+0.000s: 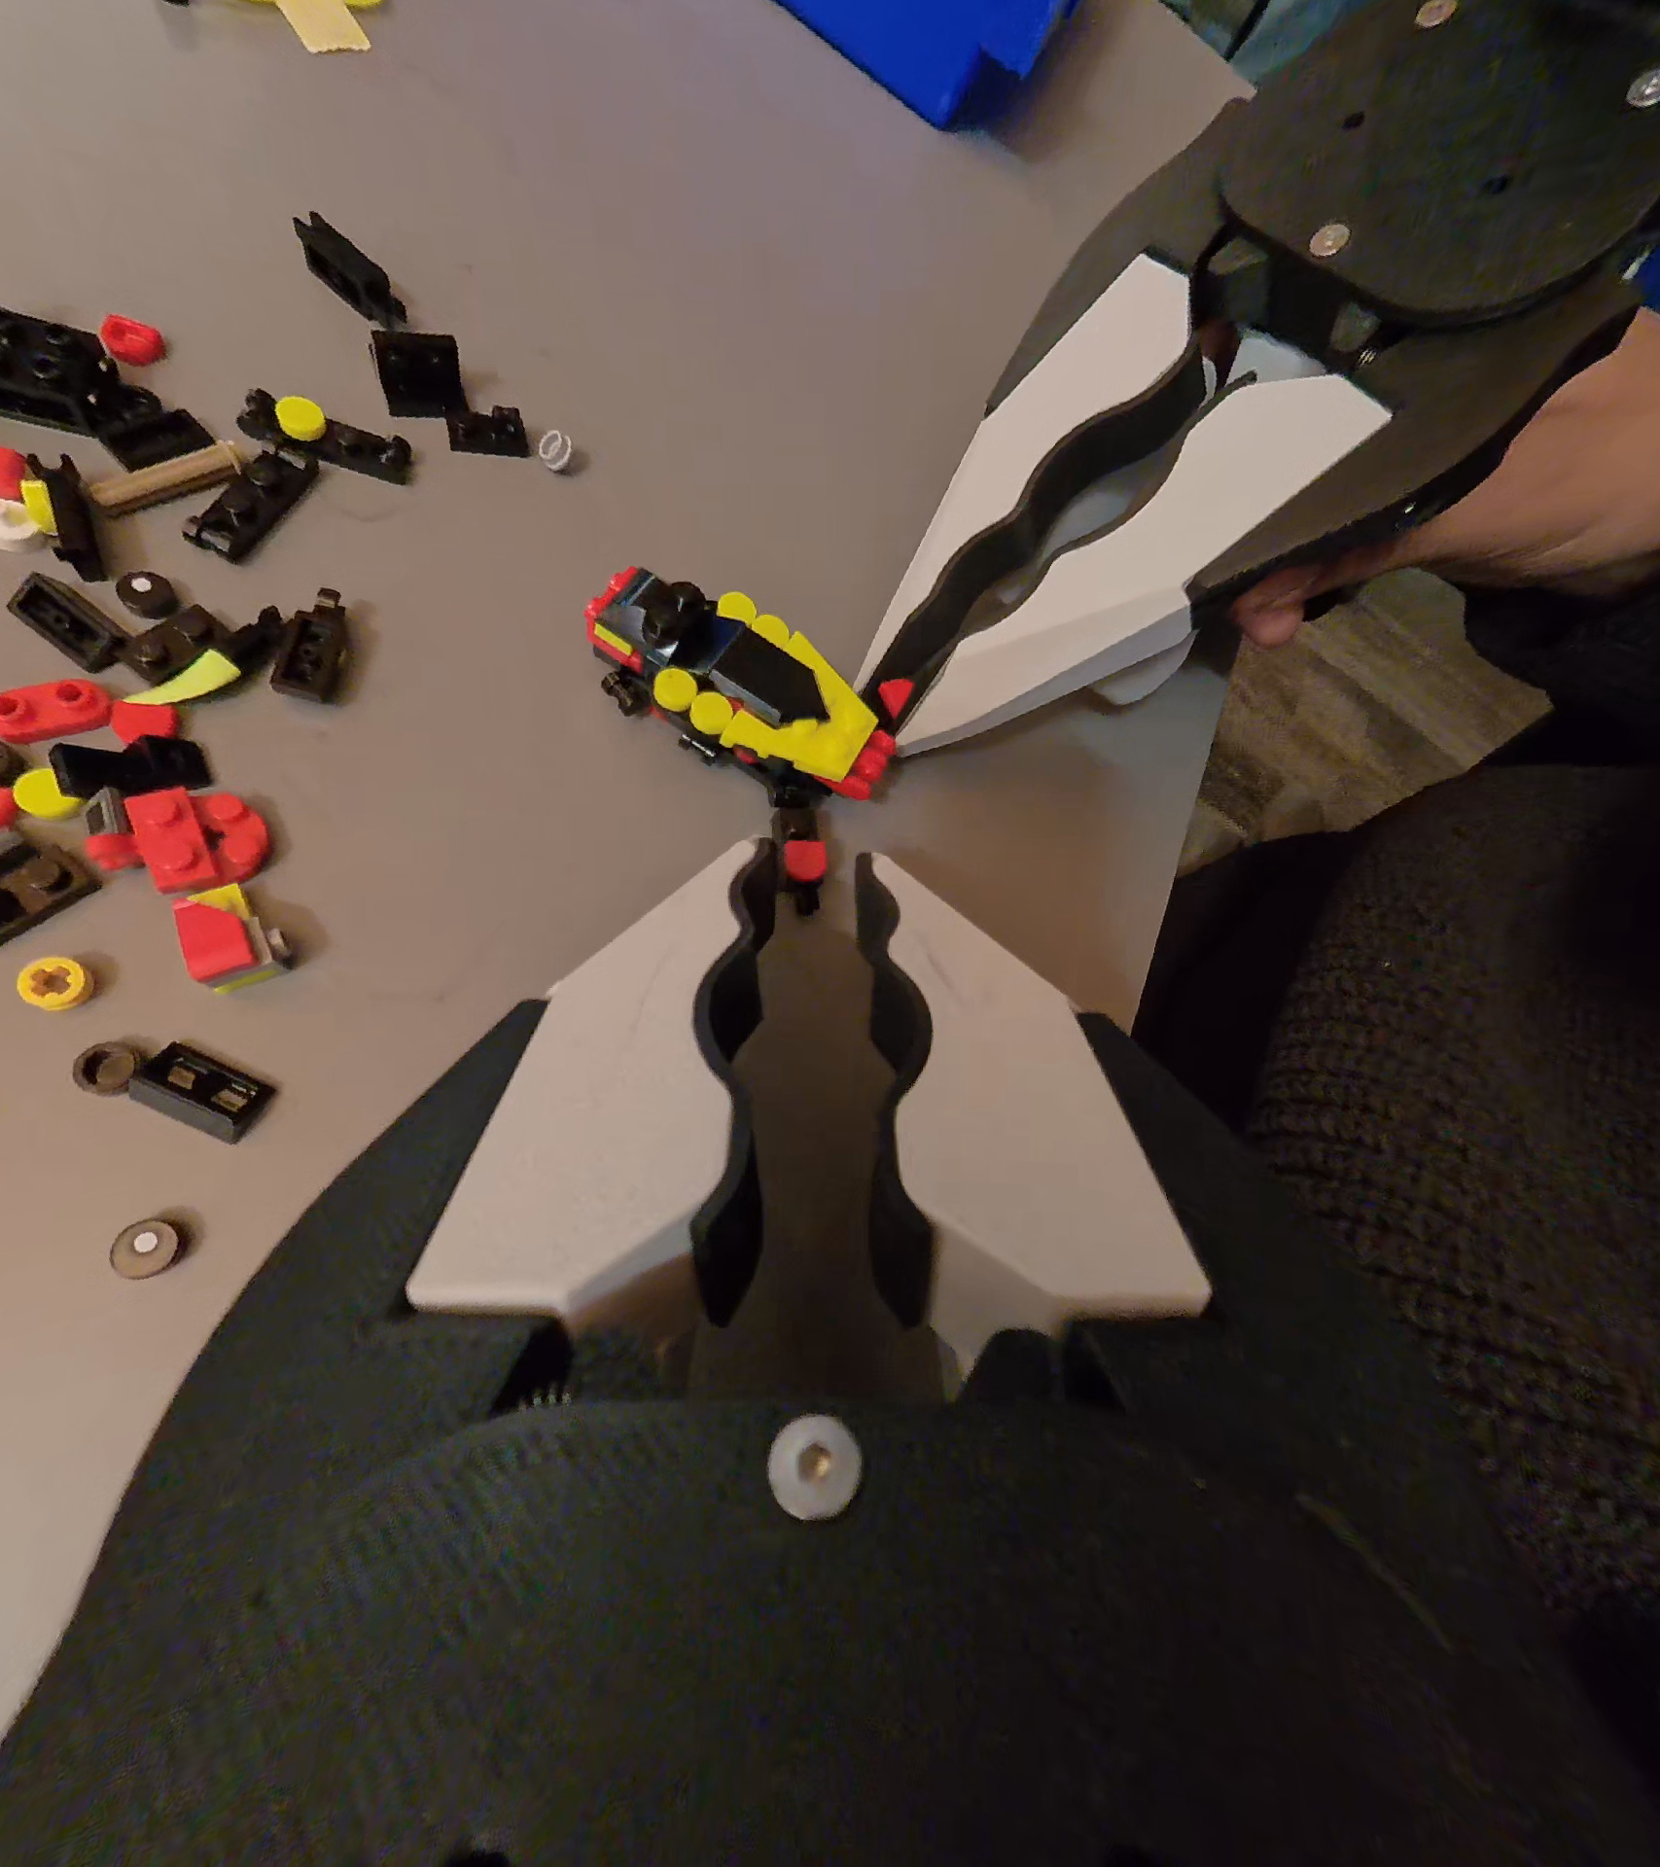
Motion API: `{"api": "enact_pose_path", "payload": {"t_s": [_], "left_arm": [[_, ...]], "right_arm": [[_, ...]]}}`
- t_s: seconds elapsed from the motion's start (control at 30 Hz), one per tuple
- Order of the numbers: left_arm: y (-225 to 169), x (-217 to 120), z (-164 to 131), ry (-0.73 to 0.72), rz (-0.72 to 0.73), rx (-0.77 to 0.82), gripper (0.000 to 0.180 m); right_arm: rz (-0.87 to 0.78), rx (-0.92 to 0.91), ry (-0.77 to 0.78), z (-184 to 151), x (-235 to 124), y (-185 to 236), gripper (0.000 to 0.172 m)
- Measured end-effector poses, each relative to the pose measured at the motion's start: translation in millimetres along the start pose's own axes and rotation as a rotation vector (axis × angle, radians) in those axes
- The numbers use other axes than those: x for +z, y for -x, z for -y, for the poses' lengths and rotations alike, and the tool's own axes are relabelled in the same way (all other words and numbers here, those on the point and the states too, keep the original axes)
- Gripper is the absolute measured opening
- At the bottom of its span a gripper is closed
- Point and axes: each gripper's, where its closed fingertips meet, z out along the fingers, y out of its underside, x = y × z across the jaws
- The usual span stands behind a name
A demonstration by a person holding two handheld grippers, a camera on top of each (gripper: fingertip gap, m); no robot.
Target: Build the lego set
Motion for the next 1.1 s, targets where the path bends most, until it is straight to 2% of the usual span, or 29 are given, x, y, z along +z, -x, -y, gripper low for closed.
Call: {"api": "enact_pose_path", "payload": {"t_s": [0.57,1.1], "left_arm": [[-0.4,3.8,-8.6,0.057,-0.012,-0.019,0.02],[-2.9,5.1,-5.4,0.03,-0.07,-0.118,0.007]], "right_arm": [[-0.001,-0.051,-0.02,6.3,-0.1,6.1,0.009],[0.015,-0.07,-0.09,16.5,-9.9,14.7,0.008]]}}
